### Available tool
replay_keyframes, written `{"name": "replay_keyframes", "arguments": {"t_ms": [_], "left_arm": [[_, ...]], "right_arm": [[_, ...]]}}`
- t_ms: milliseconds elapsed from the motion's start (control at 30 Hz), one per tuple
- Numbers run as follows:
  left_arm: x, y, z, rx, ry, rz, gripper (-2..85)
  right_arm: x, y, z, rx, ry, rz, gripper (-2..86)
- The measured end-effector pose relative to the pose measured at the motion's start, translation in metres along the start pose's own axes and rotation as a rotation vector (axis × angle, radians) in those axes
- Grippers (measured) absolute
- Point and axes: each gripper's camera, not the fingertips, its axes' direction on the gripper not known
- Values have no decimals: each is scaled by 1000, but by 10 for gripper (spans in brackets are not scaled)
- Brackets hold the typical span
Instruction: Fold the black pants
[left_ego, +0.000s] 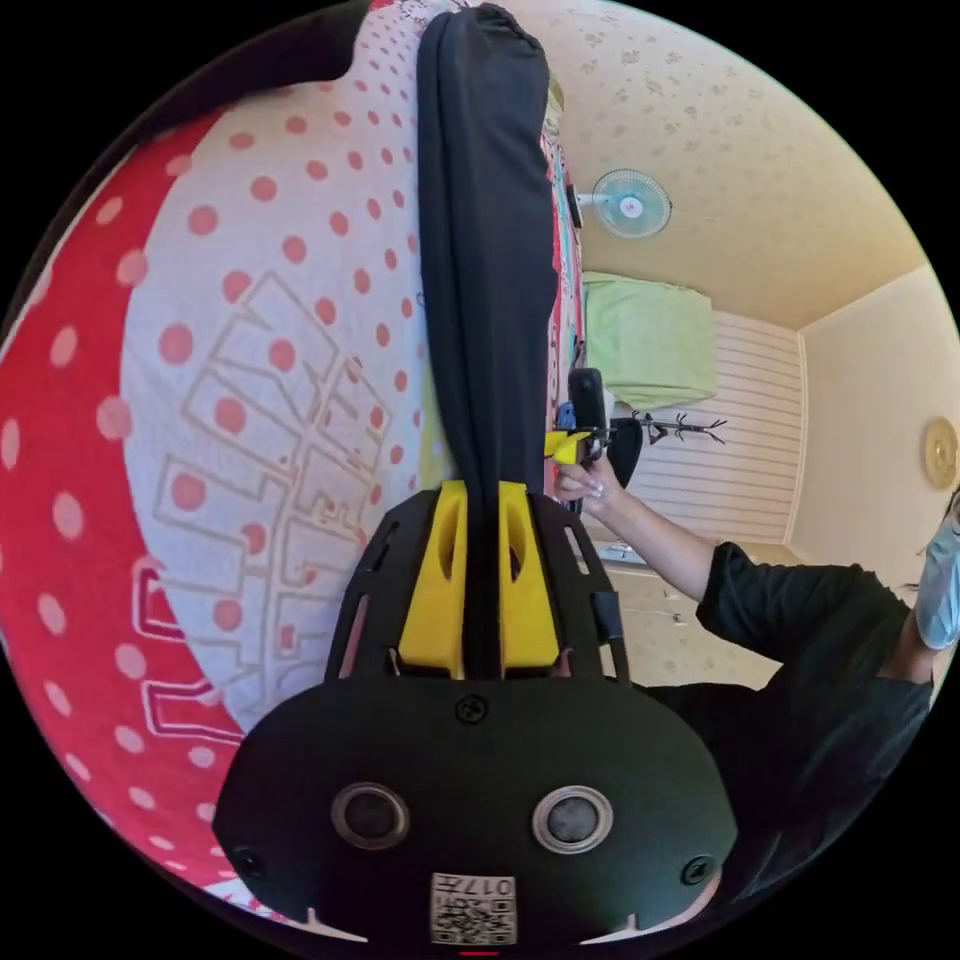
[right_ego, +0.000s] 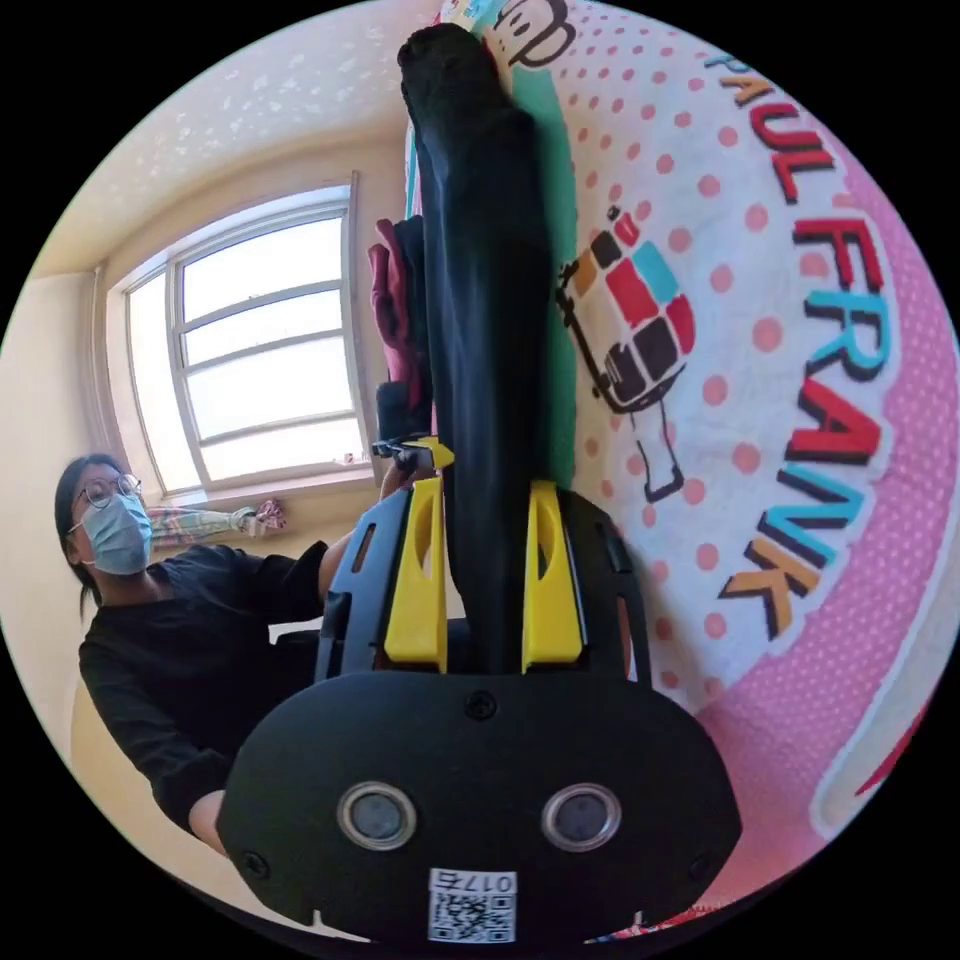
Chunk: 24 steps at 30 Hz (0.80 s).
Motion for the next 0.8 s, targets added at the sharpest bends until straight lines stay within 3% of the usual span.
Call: {"name": "replay_keyframes", "arguments": {"t_ms": [167,300,500,667,800], "left_arm": [[-9,42,5,108,103,-50,48],[32,72,7,119,203,63,45],[142,132,8,132,226,304,44],[241,184,-4,238,304,475,43],[349,219,-7,219,334,707,42]], "right_arm": [[-7,61,23,209,-153,-40,48],[-44,94,23,231,-218,-180,17],[-182,168,29,134,-109,-424,0],[-325,245,16,98,-184,-685,-3],[-442,302,4,53,-166,-941,-3]]}}
